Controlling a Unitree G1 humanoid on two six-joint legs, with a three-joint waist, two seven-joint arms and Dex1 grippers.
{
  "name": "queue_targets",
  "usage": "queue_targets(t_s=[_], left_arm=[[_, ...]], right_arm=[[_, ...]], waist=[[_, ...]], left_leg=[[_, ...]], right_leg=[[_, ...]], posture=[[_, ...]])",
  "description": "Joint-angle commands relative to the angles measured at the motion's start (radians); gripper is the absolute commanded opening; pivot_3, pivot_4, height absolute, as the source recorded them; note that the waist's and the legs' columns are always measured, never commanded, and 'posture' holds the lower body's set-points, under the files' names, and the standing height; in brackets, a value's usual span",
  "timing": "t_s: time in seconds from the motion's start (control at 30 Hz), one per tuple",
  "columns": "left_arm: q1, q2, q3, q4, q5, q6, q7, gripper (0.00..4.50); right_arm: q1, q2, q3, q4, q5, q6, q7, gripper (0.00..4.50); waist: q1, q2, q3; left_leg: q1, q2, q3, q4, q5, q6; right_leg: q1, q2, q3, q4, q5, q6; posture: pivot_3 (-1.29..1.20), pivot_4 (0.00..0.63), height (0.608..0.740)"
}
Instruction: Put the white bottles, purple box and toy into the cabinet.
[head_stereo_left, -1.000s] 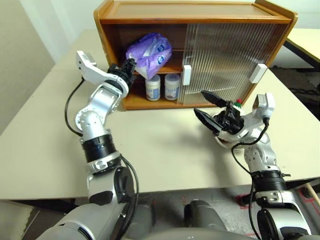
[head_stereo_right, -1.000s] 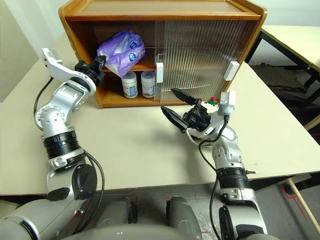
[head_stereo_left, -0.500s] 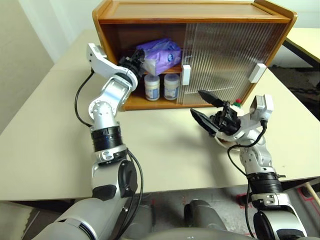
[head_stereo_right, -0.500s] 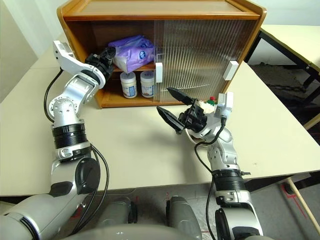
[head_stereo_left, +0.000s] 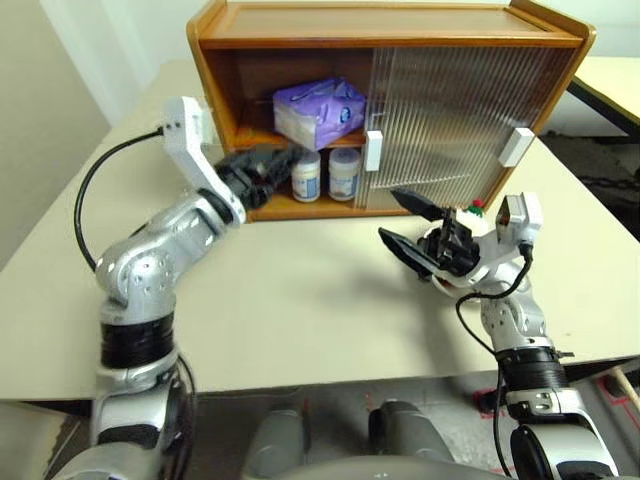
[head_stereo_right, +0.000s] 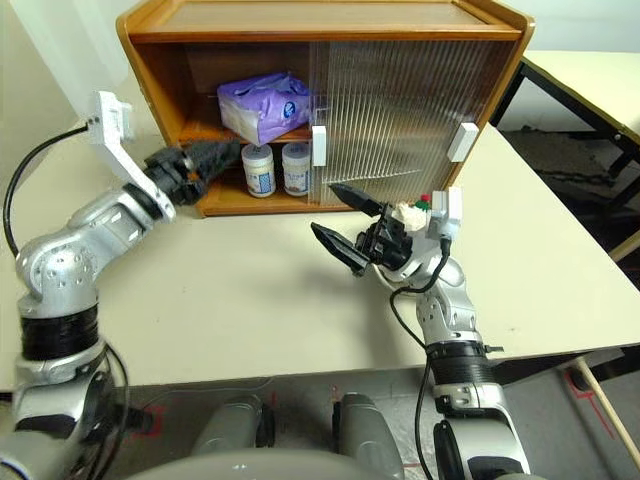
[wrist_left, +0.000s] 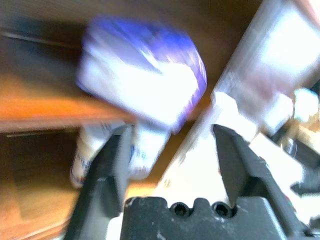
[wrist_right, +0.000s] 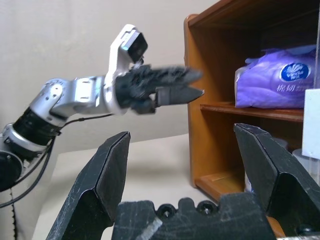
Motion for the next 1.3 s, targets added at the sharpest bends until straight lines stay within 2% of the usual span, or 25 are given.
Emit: queue_targets(t_s=[0.03, 0.17, 0.2, 0.53, 0.7, 0.83, 0.93, 1.03, 1.1, 1.2, 1.3], left_arm=[[-0.004, 0.006, -0.080, 0.011, 0.114, -0.087, -0.092, 1.79], [-0.114, -0.039, -0.116, 0.183, 0.208, -0.168, -0.152, 0.20], [-0.136, -0.050, -0.127, 0.219, 0.231, -0.190, -0.171, 0.02], [-0.288, -0.126, -0.118, 0.571, 0.469, -0.354, -0.137, 0.02], [-0.338, -0.139, -0.094, 0.684, 0.568, -0.522, -0.098, 0.02], [-0.325, -0.158, -0.071, 0.597, 0.537, -0.539, -0.152, 0.02], [-0.264, -0.149, -0.074, 0.462, 0.487, -0.471, -0.222, 0.02], [-0.154, -0.085, -0.102, 0.277, 0.416, -0.356, -0.336, 0.02], [-0.098, -0.055, -0.108, 0.206, 0.406, -0.352, -0.378, 0.41], [-0.057, -0.067, -0.114, 0.166, 0.419, -0.378, -0.381, 0.12], [-0.039, -0.075, -0.193, 0.159, 0.474, -0.406, -0.414, 0.02]], right_arm=[[0.000, 0.000, 0.008, 0.016, 0.011, 0.015, 0.012, 4.50], [0.006, 0.016, 0.012, 0.017, 0.009, 0.011, 0.004, 4.50], [0.008, 0.018, 0.013, 0.017, 0.008, 0.010, 0.004, 4.50], [0.025, 0.010, 0.006, 0.005, 0.000, -0.003, -0.008, 4.50], [0.036, 0.011, 0.007, -0.001, -0.003, -0.009, -0.012, 4.50], [0.040, 0.010, 0.011, -0.004, -0.006, -0.010, -0.014, 4.50], [0.044, 0.008, 0.014, -0.007, -0.007, -0.010, -0.012, 4.50], [0.044, 0.001, 0.014, -0.004, -0.004, -0.006, -0.006, 4.50], [0.039, -0.003, 0.014, 0.003, -0.002, -0.005, -0.001, 4.50], [0.028, -0.006, 0.017, 0.015, 0.001, -0.003, 0.008, 4.50], [0.020, -0.005, 0.016, 0.026, 0.001, -0.003, 0.013, 4.50]], waist=[[0.001, 0.000, 0.000], [-0.001, 0.001, 0.000], [-0.001, 0.001, 0.001], [-0.007, 0.001, 0.001], [-0.009, 0.001, 0.001], [-0.008, 0.001, 0.001], [-0.008, 0.001, 0.000], [-0.021, 0.002, 0.000], [-0.031, 0.002, 0.000], [-0.028, 0.002, 0.000], [-0.024, 0.002, 0.000]], left_leg=[[0.000, 0.000, 0.000, 0.000, 0.000, 0.000], [0.000, 0.000, 0.000, 0.000, 0.000, 0.000], [0.000, 0.000, 0.000, 0.000, 0.000, 0.000], [-0.003, 0.000, 0.000, -0.002, 0.000, 0.001], [-0.003, 0.000, 0.000, -0.003, 0.000, 0.000], [-0.006, 0.000, 0.000, -0.003, 0.000, 0.000], [-0.016, 0.000, 0.000, -0.001, 0.000, 0.001], [-0.016, 0.001, 0.000, -0.001, 0.000, 0.001], [-0.016, 0.001, 0.000, -0.002, 0.000, 0.001], [-0.016, 0.001, 0.000, 0.001, 0.000, 0.001], [-0.015, 0.000, -0.001, 0.003, 0.000, 0.001]], right_leg=[[0.000, 0.000, 0.000, 0.000, 0.000, 0.000], [0.000, 0.000, 0.000, -0.001, 0.000, 0.000], [0.000, 0.000, 0.000, -0.001, 0.000, 0.000], [-0.004, 0.001, 0.001, 0.000, 0.000, 0.001], [-0.005, 0.001, 0.002, 0.000, 0.001, 0.002], [-0.007, 0.000, 0.002, 0.000, 0.001, 0.002], [-0.017, 0.000, 0.002, 0.002, 0.002, 0.002], [-0.017, 0.000, 0.002, 0.002, 0.002, 0.002], [-0.017, 0.000, 0.002, 0.002, 0.002, 0.002], [-0.017, 0.000, 0.001, 0.004, 0.003, 0.001], [-0.015, 0.000, 0.001, 0.005, 0.003, 0.001]], posture=[[0.11, 0.000, 0.740], [0.10, 0.000, 0.740], [0.10, 0.000, 0.740], [0.05, 0.000, 0.740], [0.03, 0.000, 0.740], [0.03, 0.000, 0.740], [0.03, 0.000, 0.740], [0.03, 0.000, 0.740], [0.05, 0.000, 0.740], [0.07, 0.000, 0.740], [0.07, 0.000, 0.740]])
